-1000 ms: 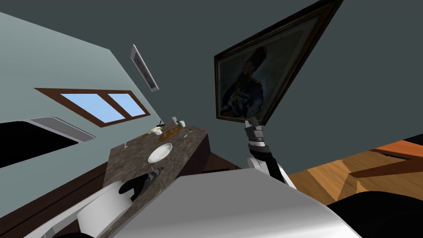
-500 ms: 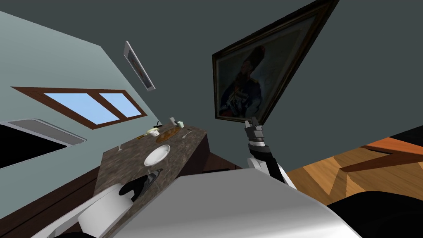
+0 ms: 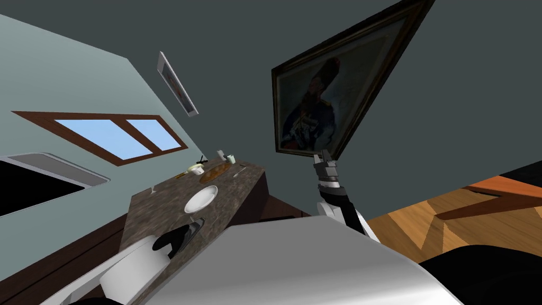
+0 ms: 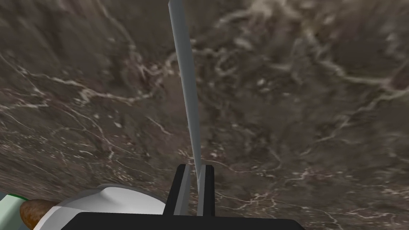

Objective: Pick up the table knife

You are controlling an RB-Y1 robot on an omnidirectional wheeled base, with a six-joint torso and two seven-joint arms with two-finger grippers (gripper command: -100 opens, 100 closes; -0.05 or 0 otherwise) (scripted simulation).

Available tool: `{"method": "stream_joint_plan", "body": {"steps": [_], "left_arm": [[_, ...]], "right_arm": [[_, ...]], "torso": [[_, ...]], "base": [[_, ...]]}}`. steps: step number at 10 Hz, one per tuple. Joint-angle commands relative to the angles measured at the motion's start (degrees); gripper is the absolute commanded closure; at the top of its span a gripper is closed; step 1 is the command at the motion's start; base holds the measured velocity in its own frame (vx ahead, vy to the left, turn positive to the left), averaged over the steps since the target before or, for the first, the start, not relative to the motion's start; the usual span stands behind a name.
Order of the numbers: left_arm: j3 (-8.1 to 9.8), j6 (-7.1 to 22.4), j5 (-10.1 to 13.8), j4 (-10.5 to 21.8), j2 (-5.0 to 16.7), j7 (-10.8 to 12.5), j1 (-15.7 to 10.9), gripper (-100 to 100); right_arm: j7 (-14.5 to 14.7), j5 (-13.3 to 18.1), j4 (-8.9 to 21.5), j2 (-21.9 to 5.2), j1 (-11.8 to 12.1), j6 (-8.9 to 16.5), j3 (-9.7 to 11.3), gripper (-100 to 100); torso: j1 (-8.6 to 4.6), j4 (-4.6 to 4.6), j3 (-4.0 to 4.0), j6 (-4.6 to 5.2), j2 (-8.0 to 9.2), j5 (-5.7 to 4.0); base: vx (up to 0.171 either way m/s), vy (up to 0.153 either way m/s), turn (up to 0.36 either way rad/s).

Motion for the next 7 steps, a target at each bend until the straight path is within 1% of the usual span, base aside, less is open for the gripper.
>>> {"method": "stream_joint_plan", "body": {"steps": [1,2,3,4,6,7], "left_arm": [[0.0,0.0,0.0,0.0,0.0,0.0,0.0,100],[0.0,0.0,0.0,0.0,0.0,0.0,0.0,0],[0.86,1.0,0.4,-2.1,0.9,0.8,0.8,100],[1.08,1.3,0.5,-2.6,1.1,1.0,1.0,100],[1.98,2.5,1.0,-4.7,2.2,1.6,1.8,100],[1.59,2.1,0.8,-4.0,1.9,1.4,1.4,100]], "right_arm": [[0.0,0.0,0.0,0.0,0.0,0.0,0.0,0],[0.0,0.0,0.0,0.0,0.0,0.0,0.0,0],[0.0,0.0,0.0,0.0,0.0,0.0,0.0,0],[0.0,0.0,0.0,0.0,0.0,0.0,0.0,0],[0.0,0.0,0.0,0.0,0.0,0.0,0.0,0],[0.0,0.0,0.0,0.0,0.0,0.0,0.0,0]], "torso": [[0.0,0.0,0.0,0.0,0.0,0.0],[0.0,0.0,0.01,0.0,0.01,0.0],[0.0,0.01,0.01,0.0,0.02,0.0],[-0.02,0.01,0.03,-0.03,0.04,-0.03],[-0.03,0.02,0.04,0.0,0.06,-0.02],[-0.04,0.03,0.04,0.02,0.05,-0.03]], "base": [[0.0,0.0,0.0],[0.0,0.0,0.0],[-0.002,0.002,0.09],[-0.003,0.002,0.075],[-0.005,0.002,0.045],[0.0,0.0,0.0]]}}
